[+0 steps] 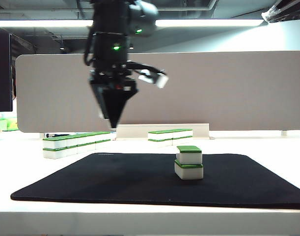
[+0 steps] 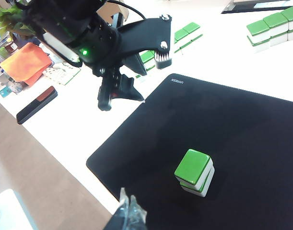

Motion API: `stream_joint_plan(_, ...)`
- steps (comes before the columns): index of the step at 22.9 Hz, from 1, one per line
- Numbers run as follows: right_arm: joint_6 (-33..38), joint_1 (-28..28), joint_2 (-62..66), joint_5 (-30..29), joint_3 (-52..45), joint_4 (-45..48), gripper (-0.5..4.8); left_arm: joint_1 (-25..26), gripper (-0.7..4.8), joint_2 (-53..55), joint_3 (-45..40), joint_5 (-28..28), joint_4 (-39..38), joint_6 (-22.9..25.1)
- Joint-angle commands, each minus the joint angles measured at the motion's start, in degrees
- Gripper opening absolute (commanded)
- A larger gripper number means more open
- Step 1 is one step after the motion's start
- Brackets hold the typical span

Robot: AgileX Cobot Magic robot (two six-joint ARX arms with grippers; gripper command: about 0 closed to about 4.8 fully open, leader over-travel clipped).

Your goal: Take a mahjong tile from the mahjong wall and then place it on the table close to you.

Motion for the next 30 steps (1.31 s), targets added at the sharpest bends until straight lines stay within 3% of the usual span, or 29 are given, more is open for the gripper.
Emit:
stream_joint_plan(1,0.02,0.02,-0.11,-0.15,0.33,0.7,-0.01,5.35,2.81,-0.37,0.07,-1.27,-0.17,-1.03)
stream_joint_plan(9,0.02,0.0,-0.11,-0.15,0.33,0.68,-0.01,17.2,2.81,-0.37,0.07,-1.27,5.29,-2.38)
stream_joint_plan(14,0.02,0.02,-0.09,-0.17,0.33,0.61,-0.01,18.88,2.91,-0.35,0.07,-0.83,8.04,-2.43)
stream_joint_plan(17,0.02,0.02,-0.09,-0.15,0.33,0.61,-0.01,19.67,3.48,-0.33,0.04,1.68,10.64,-2.67)
stream_joint_plan(25,0.02,0.02,-0.09,-0.13,0.33,0.24,-0.01,25.16,3.5,-0.22,0.04,10.16,12.63,-9.68)
stream_joint_plan(30,0.02,0.02,-0.07,0.04,0.33,0.26,-0.01,25.94,3.5,0.98,-0.02,12.33,12.68,-10.51)
